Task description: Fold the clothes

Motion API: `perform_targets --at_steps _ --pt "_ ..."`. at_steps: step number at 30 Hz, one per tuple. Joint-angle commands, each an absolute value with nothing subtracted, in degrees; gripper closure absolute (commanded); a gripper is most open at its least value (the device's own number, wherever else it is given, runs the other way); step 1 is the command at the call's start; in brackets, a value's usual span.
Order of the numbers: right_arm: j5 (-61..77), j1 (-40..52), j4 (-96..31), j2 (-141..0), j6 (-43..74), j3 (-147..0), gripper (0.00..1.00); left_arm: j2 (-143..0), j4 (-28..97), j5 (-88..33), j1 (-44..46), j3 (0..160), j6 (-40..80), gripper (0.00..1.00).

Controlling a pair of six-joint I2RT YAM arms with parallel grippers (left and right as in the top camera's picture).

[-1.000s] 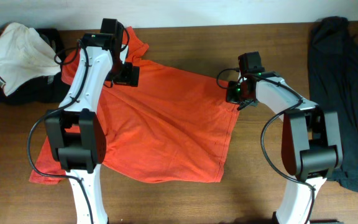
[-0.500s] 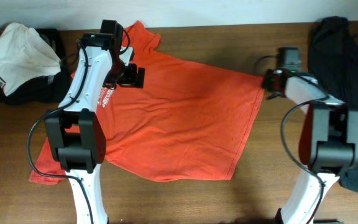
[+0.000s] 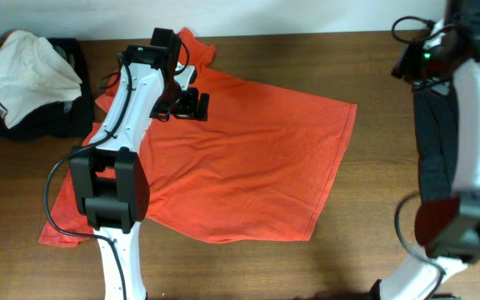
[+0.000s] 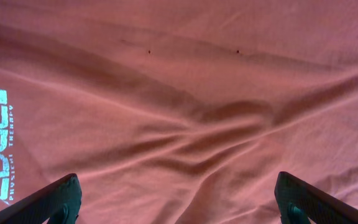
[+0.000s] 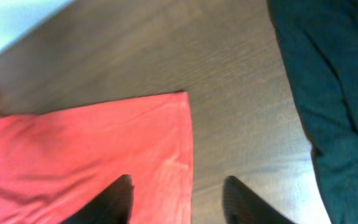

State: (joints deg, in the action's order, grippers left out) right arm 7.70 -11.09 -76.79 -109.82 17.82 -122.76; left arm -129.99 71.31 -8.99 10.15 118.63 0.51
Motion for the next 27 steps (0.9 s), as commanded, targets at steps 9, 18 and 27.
perform_targets --at_steps 9,18,27 --pt "9.6 -0.6 -97.3 -84.4 14.9 -114.0 0.01 -130.3 74.2 -7.4 8.1 118.9 0.9 0.01" --pt "16.1 12.3 -87.4 -60.9 25.6 -65.5 0.02 -130.3 81.8 -9.4 -5.3 118.9 3.5 0.01" --pt "24.4 16.5 -50.4 -73.7 31.2 -34.6 0.01 -130.3 83.4 -12.3 -10.2 118.9 3.4 0.01"
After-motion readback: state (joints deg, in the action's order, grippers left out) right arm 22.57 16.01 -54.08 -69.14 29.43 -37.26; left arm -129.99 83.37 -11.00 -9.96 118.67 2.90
